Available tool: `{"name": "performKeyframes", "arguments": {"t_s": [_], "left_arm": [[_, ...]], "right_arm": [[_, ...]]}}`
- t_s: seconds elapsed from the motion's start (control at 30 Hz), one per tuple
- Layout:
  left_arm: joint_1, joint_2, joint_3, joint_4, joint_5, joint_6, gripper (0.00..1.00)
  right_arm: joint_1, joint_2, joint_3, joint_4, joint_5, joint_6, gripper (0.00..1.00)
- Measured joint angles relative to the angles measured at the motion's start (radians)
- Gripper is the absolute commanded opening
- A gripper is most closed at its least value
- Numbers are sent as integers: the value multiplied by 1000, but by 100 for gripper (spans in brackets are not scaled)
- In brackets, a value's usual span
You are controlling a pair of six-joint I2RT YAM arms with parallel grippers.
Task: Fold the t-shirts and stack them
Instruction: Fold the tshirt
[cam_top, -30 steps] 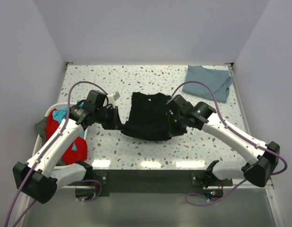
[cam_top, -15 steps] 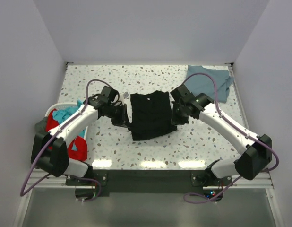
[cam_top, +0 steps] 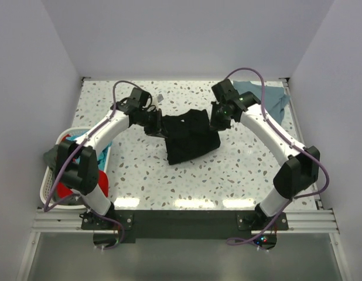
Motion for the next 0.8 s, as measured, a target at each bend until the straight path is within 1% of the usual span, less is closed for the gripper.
{"name": "performKeyframes", "arguments": {"t_s": [0.17, 0.33, 0.6, 0.8], "left_arm": [[21, 77, 76, 0, 14, -2, 0], [53, 142, 129, 14, 29, -11, 0], [104, 223, 169, 81, 45, -60, 0], [127, 280, 196, 137, 51, -109, 0]], "right_arm": [[-41, 61, 108, -21, -15, -37, 0], [-84, 179, 238, -36, -32, -74, 0], [-147, 365, 434, -47, -79, -113, 0], [-167, 459, 526, -40, -113, -129, 0]]}}
